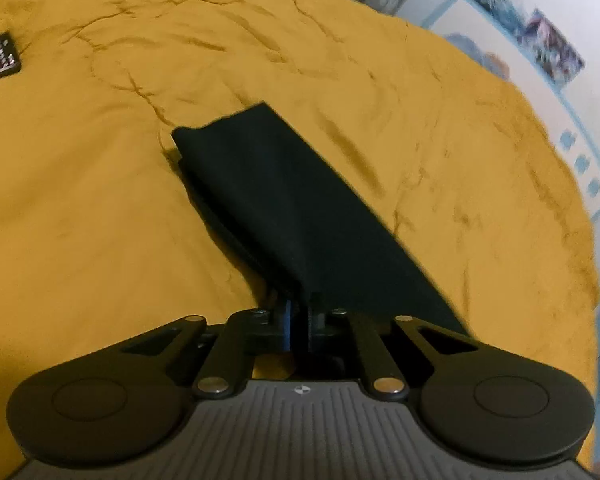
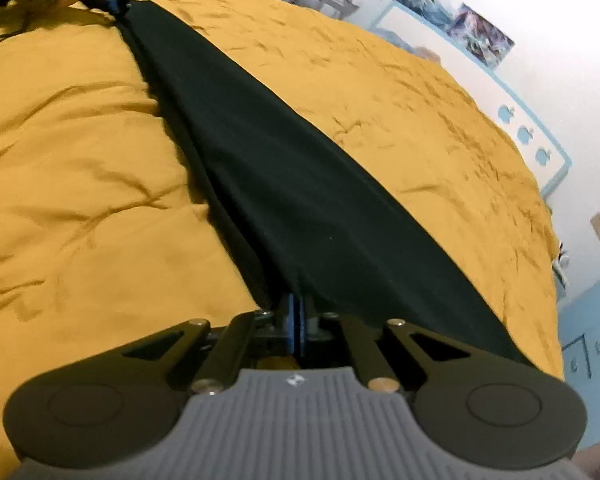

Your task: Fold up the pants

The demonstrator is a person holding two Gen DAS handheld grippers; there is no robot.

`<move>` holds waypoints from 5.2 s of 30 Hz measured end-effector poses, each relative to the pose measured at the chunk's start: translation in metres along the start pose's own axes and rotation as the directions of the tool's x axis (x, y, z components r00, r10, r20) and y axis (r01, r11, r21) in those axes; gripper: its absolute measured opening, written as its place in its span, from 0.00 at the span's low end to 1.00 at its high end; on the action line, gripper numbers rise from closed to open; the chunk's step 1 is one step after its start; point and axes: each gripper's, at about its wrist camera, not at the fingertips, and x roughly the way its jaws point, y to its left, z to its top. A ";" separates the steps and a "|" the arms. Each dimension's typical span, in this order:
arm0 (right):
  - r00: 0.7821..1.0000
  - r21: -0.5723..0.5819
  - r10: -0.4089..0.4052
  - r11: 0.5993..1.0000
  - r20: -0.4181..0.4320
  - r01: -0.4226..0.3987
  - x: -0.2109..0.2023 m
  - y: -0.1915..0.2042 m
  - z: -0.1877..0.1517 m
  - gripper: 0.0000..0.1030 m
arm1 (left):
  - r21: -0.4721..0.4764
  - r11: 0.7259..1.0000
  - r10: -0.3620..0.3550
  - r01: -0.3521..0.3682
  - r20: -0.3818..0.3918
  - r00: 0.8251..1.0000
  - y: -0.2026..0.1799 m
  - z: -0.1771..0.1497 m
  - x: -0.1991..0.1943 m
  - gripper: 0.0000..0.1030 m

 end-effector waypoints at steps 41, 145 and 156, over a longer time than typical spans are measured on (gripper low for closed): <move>0.941 0.308 0.242 0.900 0.238 -0.310 0.066 0.036 0.165 0.14 | -0.342 0.904 -0.245 0.257 0.080 0.966 0.065 0.010 0.028 0.51; 0.995 0.303 0.028 0.951 0.097 -0.056 0.096 0.046 0.142 0.40 | 0.642 0.734 -0.318 0.222 0.036 0.947 -0.131 -0.119 -0.031 0.56; 0.988 0.305 -0.082 0.952 0.133 0.038 0.092 0.036 0.145 0.03 | 0.642 0.735 -0.305 0.218 0.025 0.952 -0.117 -0.126 -0.031 0.57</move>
